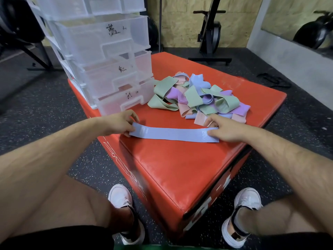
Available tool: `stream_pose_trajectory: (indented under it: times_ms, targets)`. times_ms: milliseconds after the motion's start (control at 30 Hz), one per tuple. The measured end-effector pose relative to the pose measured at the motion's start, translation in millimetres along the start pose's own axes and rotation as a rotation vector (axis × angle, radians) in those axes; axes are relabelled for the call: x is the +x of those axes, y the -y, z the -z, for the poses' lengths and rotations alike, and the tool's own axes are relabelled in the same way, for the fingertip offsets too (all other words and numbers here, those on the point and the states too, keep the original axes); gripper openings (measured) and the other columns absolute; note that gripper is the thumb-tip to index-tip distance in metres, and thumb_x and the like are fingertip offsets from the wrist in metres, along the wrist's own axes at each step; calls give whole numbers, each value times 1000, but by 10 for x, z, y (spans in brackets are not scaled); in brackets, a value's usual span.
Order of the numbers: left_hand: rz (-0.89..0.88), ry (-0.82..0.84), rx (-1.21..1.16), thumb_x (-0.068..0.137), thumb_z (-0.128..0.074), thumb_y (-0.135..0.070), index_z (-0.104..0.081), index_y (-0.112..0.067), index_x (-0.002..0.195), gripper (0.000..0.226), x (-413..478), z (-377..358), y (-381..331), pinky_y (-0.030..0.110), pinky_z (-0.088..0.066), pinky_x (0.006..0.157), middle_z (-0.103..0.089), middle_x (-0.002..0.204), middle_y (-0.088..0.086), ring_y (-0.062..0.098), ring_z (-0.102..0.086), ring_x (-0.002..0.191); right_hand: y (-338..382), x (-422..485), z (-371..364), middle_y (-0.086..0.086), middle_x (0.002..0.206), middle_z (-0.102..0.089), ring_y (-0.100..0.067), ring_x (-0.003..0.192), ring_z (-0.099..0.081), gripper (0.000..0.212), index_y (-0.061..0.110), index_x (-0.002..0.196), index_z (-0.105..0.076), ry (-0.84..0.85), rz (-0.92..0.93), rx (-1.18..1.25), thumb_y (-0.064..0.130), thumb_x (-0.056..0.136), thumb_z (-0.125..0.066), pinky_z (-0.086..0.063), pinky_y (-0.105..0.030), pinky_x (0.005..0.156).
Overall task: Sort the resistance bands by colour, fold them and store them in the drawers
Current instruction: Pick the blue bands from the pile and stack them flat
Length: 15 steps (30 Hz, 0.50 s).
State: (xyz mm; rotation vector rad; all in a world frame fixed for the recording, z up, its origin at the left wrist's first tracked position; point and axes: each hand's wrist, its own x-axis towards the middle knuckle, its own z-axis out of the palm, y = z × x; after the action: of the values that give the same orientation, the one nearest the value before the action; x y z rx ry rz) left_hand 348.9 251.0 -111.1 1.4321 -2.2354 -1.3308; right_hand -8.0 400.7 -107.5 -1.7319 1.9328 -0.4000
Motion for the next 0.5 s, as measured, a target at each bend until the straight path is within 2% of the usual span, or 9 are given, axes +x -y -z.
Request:
stream_pose_trajectory:
  times_ms: [67, 167, 233, 300, 367, 500]
  targets:
    - [14, -15, 9, 89, -56, 13, -51, -11, 103, 28, 29, 15, 29, 27, -55, 56, -56, 91, 16, 23, -59, 62, -51, 28, 8, 2, 93, -59, -15, 71, -54, 30, 23, 115, -53, -23, -60, 36, 14, 88, -63, -44, -28, 62]
    - [33, -39, 45, 90, -60, 8, -57, -10, 98, 20, 62, 1, 27, 27, -56, 59, -57, 89, 15, 24, -60, 64, -69, 35, 36, -3, 95, -61, -16, 67, -56, 32, 22, 115, -55, -24, -90, 28, 16, 86, -68, -45, -30, 64]
    - [36, -46, 59, 90, -61, 5, -59, -9, 97, 15, 75, -16, 14, 26, -56, 59, -59, 89, 14, 23, -61, 65, -75, 20, 63, -4, 87, -63, -17, 64, -57, 30, 22, 111, -56, -38, -98, 8, 16, 85, -70, -45, -30, 64]
    - [34, -53, 59, 90, -62, 4, -60, -8, 97, 14, 89, -28, 16, 31, -56, 65, -60, 90, 14, 25, -62, 67, -79, -20, 90, -4, 77, -63, -19, 59, -58, 26, 21, 104, -57, -42, -98, 26, 15, 84, -72, -47, -31, 61]
    - [39, -65, 60, 90, -63, 3, -61, -8, 98, 14, 95, -32, 24, 36, -56, 71, -60, 90, 13, 26, -62, 69, -108, -44, 88, -8, 78, -66, -20, 61, -59, 21, 21, 97, -60, -52, -85, 26, 15, 82, -73, -50, -33, 62]
    - [6, -68, 51, 89, -65, 4, -55, -12, 99, 21, 94, -52, 19, 31, -55, 61, -55, 74, 9, 22, -59, 60, -129, -82, 42, 4, 74, -63, -11, 64, -54, 7, 19, 89, -69, -104, -42, -52, 17, 83, -73, -40, -23, 57]
